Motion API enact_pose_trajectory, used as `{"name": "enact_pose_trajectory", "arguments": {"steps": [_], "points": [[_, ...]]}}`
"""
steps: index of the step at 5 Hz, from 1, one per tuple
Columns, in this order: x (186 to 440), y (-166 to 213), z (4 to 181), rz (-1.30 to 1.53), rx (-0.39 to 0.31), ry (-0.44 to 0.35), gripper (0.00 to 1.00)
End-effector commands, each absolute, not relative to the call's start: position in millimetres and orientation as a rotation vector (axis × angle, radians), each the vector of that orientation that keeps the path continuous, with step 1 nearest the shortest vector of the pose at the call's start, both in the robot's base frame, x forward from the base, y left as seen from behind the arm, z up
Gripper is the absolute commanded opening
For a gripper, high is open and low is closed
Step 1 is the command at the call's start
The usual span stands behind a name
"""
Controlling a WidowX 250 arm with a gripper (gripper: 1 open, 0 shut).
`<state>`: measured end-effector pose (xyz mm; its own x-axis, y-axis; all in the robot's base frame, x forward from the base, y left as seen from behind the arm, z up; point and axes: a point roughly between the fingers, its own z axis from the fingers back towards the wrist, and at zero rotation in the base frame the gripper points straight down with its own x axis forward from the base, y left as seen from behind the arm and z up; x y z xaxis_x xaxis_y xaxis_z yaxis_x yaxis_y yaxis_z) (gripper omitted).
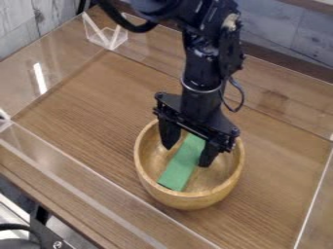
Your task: Move green stick from inside the wooden bowl to the table next to it
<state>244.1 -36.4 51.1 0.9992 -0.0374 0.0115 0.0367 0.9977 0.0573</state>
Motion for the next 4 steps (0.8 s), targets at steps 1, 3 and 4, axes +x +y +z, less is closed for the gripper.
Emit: {"name": "enact_pose_trajectory", "arguments": {"steps": [1,3,4], "points": [[249.9,-37.2,58.0,-0.028,0.057,-0.054,1.0],[250.1,-36.0,58.8,-0.018,0.059,-0.067,1.0],[250.3,-35.8,59.6,-0.015,0.059,-0.074,1.0]]}}
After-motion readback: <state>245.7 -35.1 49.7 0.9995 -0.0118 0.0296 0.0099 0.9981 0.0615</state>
